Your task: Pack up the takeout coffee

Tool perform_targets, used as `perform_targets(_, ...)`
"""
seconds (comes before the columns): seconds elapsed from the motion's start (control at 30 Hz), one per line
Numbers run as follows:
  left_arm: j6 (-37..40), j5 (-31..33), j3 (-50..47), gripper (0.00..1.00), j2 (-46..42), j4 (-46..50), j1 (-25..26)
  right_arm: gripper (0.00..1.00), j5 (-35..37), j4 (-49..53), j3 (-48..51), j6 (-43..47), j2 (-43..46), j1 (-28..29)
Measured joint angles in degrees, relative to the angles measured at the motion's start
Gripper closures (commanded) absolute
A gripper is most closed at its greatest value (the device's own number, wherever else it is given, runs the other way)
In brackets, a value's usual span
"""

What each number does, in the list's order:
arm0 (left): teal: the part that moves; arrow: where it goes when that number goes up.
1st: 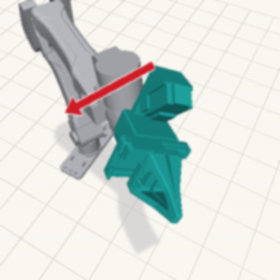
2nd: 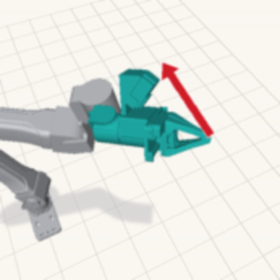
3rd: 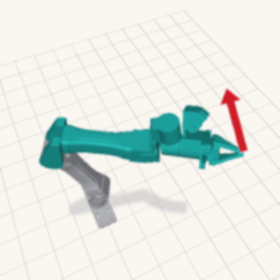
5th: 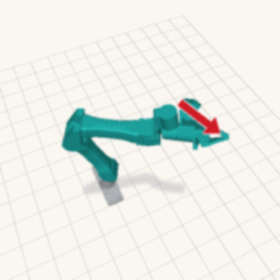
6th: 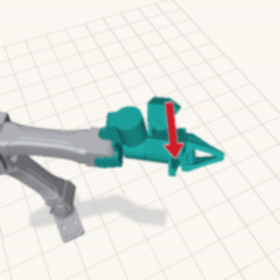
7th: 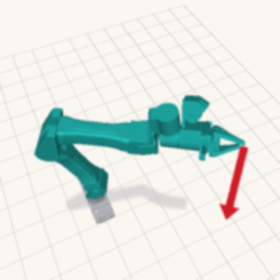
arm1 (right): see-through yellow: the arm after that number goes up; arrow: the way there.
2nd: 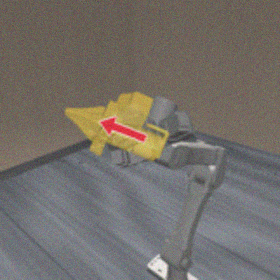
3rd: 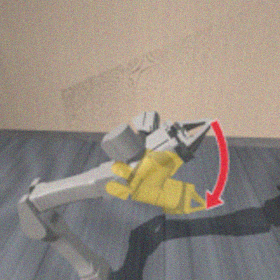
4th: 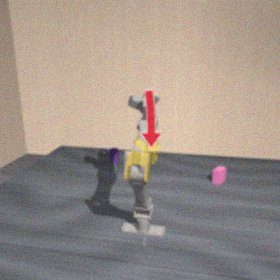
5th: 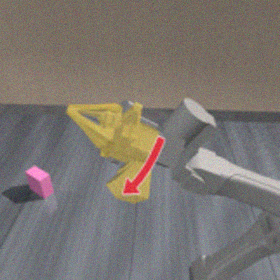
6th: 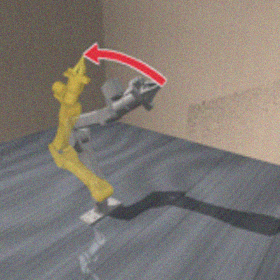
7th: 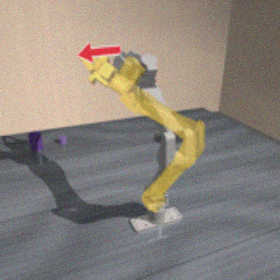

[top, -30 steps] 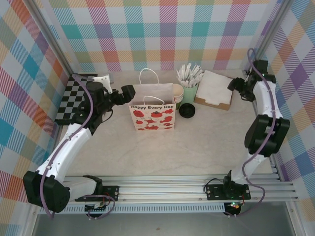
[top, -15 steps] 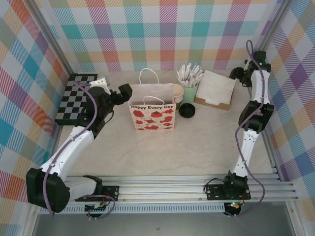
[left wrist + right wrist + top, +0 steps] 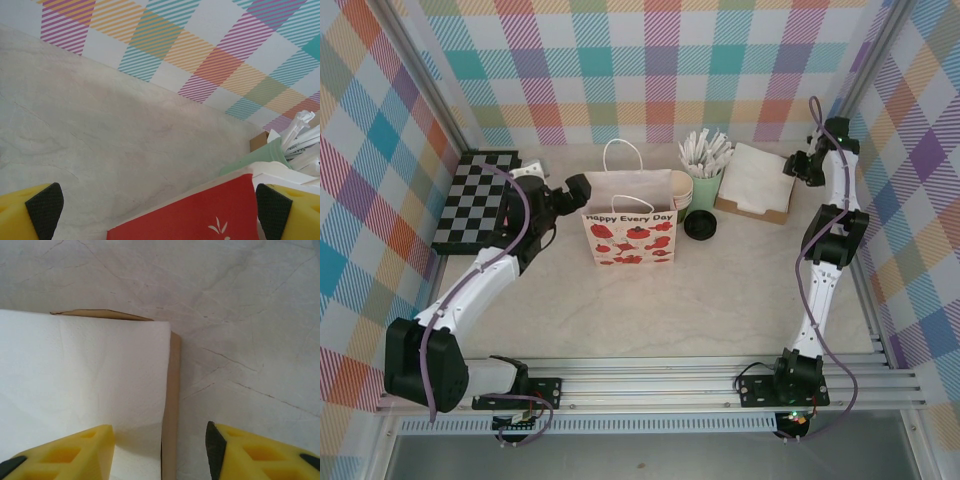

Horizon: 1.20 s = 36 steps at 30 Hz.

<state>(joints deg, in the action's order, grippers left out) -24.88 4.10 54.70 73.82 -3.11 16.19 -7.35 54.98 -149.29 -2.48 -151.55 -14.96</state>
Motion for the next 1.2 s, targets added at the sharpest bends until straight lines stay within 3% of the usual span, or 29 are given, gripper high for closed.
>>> perform_targets(0.3,-0.44,0.02,0.48,0.0,1.16,-0.07,0.0,0.57,-0.31,-0.74,-2.19,0.28,-0.68,0.17)
perform_targets(0.97,-0.81,-0.11,0.85,0.0,1.09,1.29,0.0,0.99,7.37,-5.22,-2.21,3.54,-0.68,4.83)
perform_targets(1.2,-0.59,-0.11,0.85,0.0,0.0,2.38,0.0,1.0,8.13,-5.2,-2.21,4.04,-0.68,4.85)
